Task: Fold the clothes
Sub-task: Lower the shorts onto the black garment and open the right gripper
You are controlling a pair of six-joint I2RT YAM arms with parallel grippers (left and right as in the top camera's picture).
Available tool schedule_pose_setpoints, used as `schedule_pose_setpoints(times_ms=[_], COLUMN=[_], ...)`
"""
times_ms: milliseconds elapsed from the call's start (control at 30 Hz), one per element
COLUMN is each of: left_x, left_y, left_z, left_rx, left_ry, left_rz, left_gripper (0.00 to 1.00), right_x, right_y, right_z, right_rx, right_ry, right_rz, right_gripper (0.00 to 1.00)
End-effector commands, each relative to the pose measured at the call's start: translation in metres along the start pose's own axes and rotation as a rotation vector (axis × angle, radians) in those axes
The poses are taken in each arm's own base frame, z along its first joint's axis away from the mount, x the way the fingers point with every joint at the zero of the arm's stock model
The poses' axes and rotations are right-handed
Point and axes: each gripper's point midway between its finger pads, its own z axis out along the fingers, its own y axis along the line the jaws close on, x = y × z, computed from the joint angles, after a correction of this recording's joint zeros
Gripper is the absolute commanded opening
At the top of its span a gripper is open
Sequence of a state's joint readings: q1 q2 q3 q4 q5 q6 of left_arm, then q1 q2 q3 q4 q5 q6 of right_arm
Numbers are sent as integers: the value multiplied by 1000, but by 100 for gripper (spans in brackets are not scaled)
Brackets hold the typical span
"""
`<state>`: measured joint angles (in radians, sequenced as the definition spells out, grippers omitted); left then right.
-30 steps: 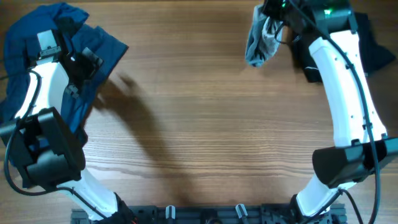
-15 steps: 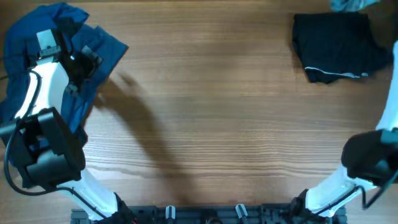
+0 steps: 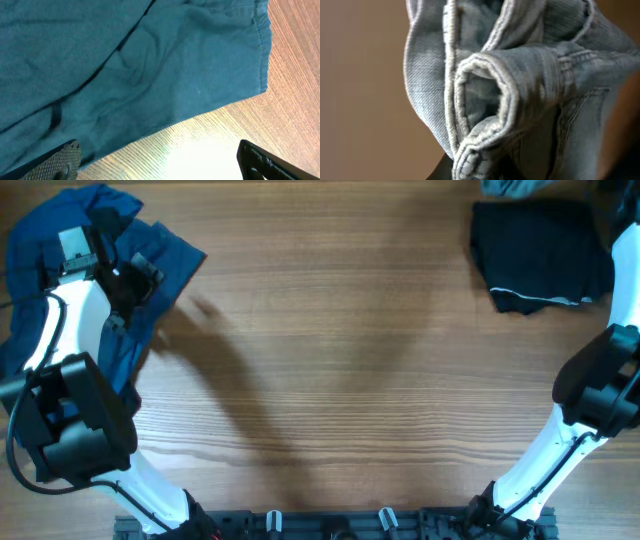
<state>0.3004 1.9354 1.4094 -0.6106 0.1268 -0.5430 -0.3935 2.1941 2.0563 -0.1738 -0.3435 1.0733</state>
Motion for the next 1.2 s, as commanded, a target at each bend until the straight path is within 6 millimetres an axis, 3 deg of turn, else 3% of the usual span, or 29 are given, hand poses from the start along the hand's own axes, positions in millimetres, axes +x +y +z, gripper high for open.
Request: schedule_pose_setpoints(times_ms=[0, 67, 300, 400, 433, 467, 500, 567, 600, 700, 767, 833, 900, 933, 1000, 1033, 1100, 1167], left_x=[-7, -5, 0, 0, 0, 0, 0, 0, 0, 0, 0, 0, 3, 4, 1, -4, -13, -18], left_y=[-8, -11, -16, -16, -16, -16, -16, -16, -16, -16, -16, -17, -25, -31, -41, -47, -59, -70], left_z=[-11, -11, -10, -10, -10, -10, -10, -10, -10, -10, -10, -10, -11, -13, -27, -42, -82, -132], left_rx=[13, 15, 19, 20, 19, 19, 19, 19, 19, 20, 20, 26, 70, 97, 145, 166, 218, 276], left_ry=[-34, -32, -27, -27, -27, -27, -27, -27, -27, -27, -27, -22, -3, 2, -13, -44, -119, -209], left_rz=[24, 30, 43, 43, 43, 43, 43, 43, 43, 43, 43, 43, 47, 52, 60, 66, 82, 126], left_gripper=[100, 100, 100, 100, 100, 100, 100, 100, 100, 100, 100, 100, 100, 100, 100, 100, 100, 100], right_x=[11, 17, 21, 30, 35, 40, 47, 58, 62, 77, 78, 77, 80, 83, 96, 102, 114, 130], right_y=[-10, -47, -98, -146, -159, -167, -173, -182, -184, -196, -195, -181, -146, -120, -42, -9, 34, 59], right_z=[-10, -17, -41, -76, -89, -99, -108, -124, -130, -159, -168, -166, -151, -146, -146, -155, -175, -193], right_rx=[102, 268, 482, 730, 804, 853, 895, 966, 985, 1100, 1117, 1033, 803, 651, 232, 82, -51, -135], right_ry=[40, 32, 72, 97, 111, 138, 165, 221, 249, 326, 351, 421, 525, 572, 647, 649, 621, 620], right_rz=[62, 97, 47, 59, 66, 81, 93, 101, 86, 109, 99, -9, -179, -272, -533, -645, -843, -996], right_gripper=[4, 4, 4, 4, 9, 24, 41, 86, 96, 100, 99, 100, 100, 100, 99, 100, 99, 99])
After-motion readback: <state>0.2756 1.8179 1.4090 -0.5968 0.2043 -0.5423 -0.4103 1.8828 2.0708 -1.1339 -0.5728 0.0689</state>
